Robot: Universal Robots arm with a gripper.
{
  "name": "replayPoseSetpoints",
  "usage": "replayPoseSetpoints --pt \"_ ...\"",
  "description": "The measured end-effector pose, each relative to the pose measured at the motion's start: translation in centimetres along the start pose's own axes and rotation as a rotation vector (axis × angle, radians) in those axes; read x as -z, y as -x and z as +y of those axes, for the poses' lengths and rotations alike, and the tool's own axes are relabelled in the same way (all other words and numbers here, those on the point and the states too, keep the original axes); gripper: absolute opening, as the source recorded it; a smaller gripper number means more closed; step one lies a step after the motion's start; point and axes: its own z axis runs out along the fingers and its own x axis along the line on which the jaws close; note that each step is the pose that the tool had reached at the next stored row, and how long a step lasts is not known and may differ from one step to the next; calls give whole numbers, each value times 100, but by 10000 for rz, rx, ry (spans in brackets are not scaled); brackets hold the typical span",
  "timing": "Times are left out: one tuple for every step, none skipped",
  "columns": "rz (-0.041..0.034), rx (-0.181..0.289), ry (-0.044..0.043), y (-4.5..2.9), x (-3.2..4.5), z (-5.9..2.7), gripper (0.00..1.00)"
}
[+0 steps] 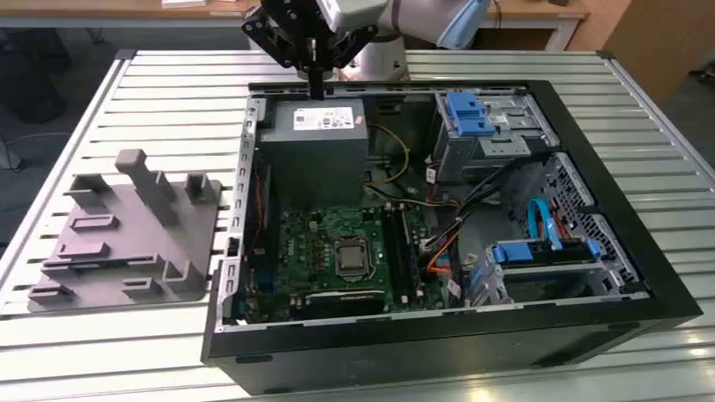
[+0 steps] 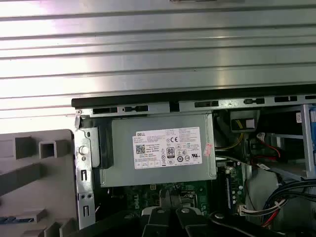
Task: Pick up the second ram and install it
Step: 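Reach for the second ram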
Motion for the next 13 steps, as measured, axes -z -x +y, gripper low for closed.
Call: replayPoseSetpoints --pt "0 0 0 0 0 0 10" --pt "0 0 0 0 0 0 10" --pt "0 0 0 0 0 0 10" --pt "0 -1 0 -1 0 0 10" --pt "0 -1 -1 -5 0 0 10" --pt "1 -1 -1 -14 1 -1 10" --pt "1 -1 -1 -27 1 -2 10" --pt "0 0 -1 -44 1 -4 10" --pt "0 0 0 -67 2 -5 10" --pt "1 1 0 -96 3 -7 10" --pt "0 -1 0 -131 4 -10 10" --pt "0 -1 0 -169 5 -13 10" --pt "0 0 0 -207 6 -16 10"
